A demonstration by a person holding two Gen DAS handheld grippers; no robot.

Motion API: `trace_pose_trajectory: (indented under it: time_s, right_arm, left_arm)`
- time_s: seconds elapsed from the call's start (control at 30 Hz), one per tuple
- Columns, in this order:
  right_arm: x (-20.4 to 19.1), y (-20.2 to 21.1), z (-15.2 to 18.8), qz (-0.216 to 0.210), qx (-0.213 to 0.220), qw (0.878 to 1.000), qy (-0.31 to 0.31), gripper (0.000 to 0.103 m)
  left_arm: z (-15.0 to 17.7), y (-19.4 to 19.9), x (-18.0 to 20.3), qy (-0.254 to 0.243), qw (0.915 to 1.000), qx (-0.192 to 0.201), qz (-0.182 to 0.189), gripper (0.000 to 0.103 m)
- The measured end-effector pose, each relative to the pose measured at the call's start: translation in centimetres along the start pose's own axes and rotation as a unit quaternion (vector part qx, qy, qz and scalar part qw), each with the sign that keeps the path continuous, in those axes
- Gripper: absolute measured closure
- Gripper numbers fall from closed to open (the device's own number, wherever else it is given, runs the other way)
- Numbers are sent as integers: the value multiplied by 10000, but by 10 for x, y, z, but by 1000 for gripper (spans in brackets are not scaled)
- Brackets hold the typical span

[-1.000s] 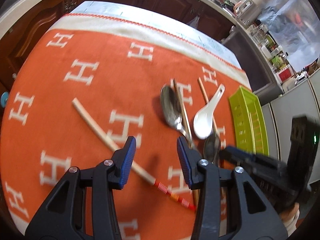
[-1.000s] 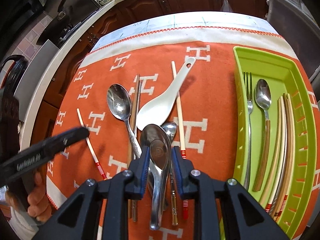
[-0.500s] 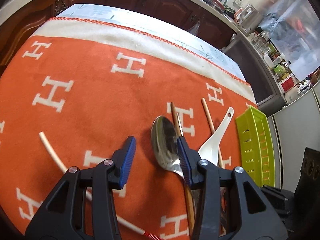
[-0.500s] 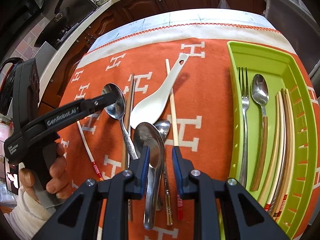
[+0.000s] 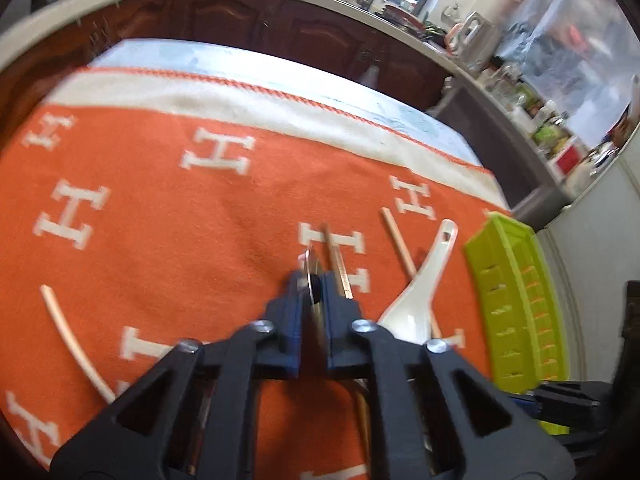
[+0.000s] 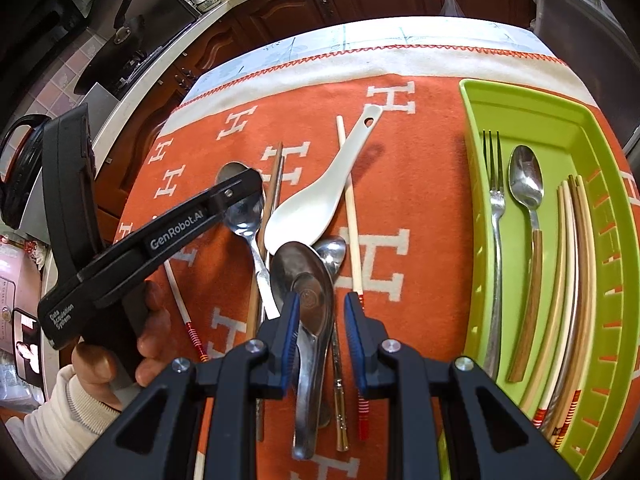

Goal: Organize utensils
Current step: 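Grasp a large silver spoon with the left tool while the right tool grasps another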

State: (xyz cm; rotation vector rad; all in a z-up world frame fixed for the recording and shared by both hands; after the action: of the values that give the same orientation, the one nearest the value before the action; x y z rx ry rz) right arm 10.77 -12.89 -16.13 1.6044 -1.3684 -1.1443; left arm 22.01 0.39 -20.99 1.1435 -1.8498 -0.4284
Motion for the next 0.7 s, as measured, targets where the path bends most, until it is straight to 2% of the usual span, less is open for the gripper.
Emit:
trace_pose_trajectory:
  time_s: [0.17,0.33,0.5,0.7]
  right_arm:
    - [-1,0,1,16,17,10000,62,80]
    - [0,0,0,1,19,10000,66,80]
    - [-1,0,-3,24,78,9999,133,80]
    - [-6,-8,-6,113,66,9995,283,80]
  left_arm:
    - [0,3,-5,188,9992,-16,356,99]
    - [-6,31,0,124,9971,170,727,99]
    - [-10,65,8,-102,9964,215,808,99]
    - [3,98,11,-253,9964,29,812,99]
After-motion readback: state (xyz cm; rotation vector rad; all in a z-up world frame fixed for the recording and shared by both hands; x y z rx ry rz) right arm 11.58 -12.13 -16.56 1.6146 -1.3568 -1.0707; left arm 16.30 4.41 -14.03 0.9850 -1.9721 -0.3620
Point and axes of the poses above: each gripper's, at about its wrist camera, not at the fingertips, and y roughly against the way its jaws point, x to its right, z to its underside, the point moved 3 cm from there along -y, roughly the way its jaws point, and after that the axes turned 10 degrees about z, right-handed, at the moved point
